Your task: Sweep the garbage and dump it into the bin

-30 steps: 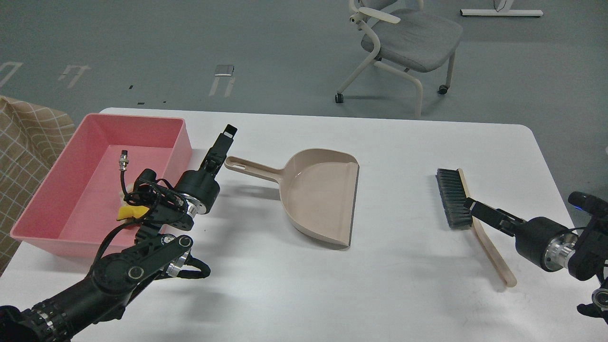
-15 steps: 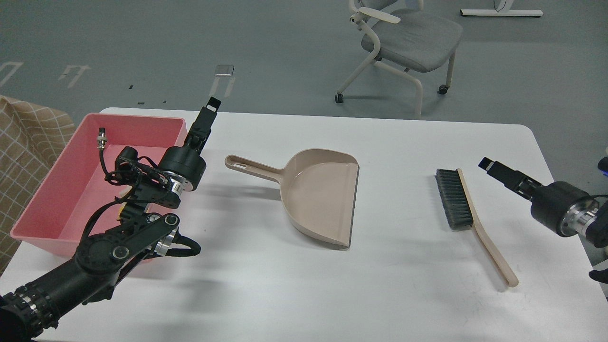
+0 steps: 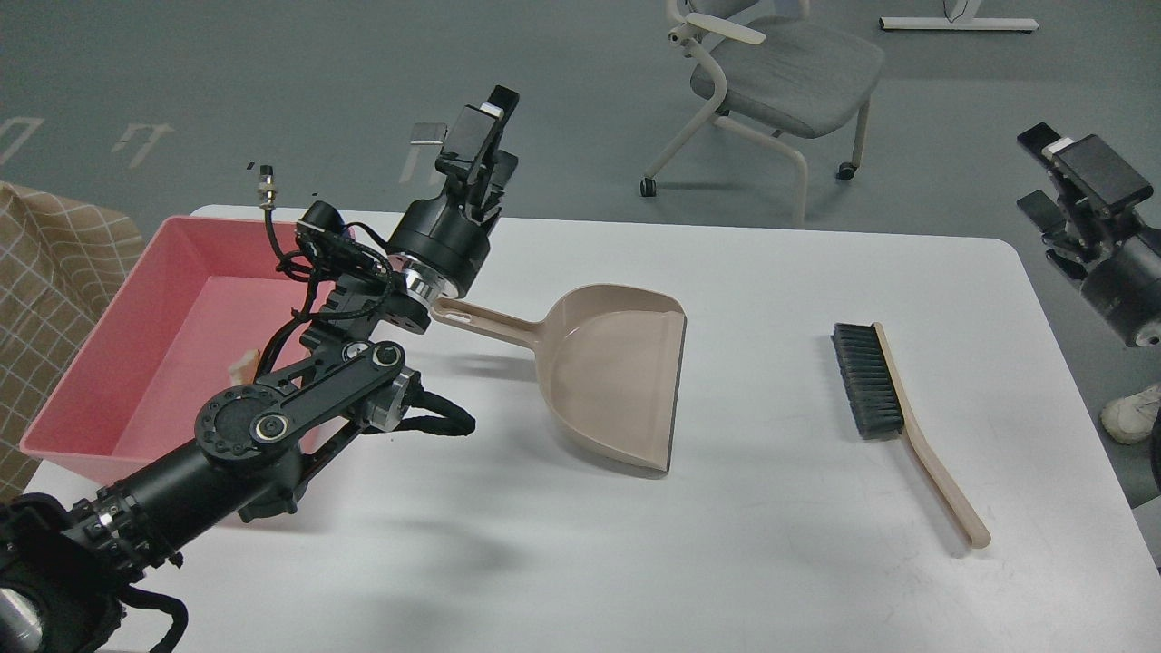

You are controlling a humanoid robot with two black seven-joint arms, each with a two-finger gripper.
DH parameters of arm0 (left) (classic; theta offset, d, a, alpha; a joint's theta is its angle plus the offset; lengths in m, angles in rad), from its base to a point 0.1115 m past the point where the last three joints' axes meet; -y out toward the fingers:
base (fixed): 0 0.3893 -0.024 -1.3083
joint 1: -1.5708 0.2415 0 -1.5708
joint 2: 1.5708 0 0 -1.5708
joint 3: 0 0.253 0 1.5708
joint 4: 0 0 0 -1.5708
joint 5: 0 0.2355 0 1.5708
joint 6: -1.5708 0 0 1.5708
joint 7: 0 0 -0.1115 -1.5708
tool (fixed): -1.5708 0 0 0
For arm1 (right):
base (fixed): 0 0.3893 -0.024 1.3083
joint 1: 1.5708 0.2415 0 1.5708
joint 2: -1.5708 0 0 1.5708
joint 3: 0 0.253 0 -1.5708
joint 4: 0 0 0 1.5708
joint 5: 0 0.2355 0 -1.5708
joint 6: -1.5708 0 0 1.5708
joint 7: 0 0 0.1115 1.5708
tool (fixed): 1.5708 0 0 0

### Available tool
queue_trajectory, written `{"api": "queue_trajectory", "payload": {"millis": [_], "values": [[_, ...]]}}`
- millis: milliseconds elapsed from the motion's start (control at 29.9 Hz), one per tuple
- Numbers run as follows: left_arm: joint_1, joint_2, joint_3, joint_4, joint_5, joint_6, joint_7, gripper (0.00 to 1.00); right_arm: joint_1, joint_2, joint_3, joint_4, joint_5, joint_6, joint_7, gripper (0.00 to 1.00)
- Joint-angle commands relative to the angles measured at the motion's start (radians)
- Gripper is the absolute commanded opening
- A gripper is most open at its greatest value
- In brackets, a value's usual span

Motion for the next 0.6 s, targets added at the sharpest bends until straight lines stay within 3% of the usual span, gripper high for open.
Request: {"api": "queue_trajectory", "payload": {"millis": [0, 268, 468, 569], "values": [[-0.067, -0.014, -0.061, 0.012, -0.176, -0.086, 0.027, 0.99, 0.026, 0.029, 0.009, 0.007, 0.118, 0.000, 0.001, 0.97], [-0.098, -0.024, -0.145, 0.019, -0.281, -0.356, 0.031, 0.99, 0.095, 0.149, 0.013, 0.007, 0.184, 0.000, 0.000, 0.99], [-0.073, -0.030, -0.264, 0.018, -0.287, -0.502, 0.031, 0.99, 0.140, 0.284, 0.013, 0.040, 0.190, 0.000, 0.000, 0.99], [-0.015, -0.061, -0.313, 0.001, -0.291, -0.504, 0.030, 0.99, 0.169, 0.289, 0.001, 0.062, 0.190, 0.000, -0.003, 0.99]]}}
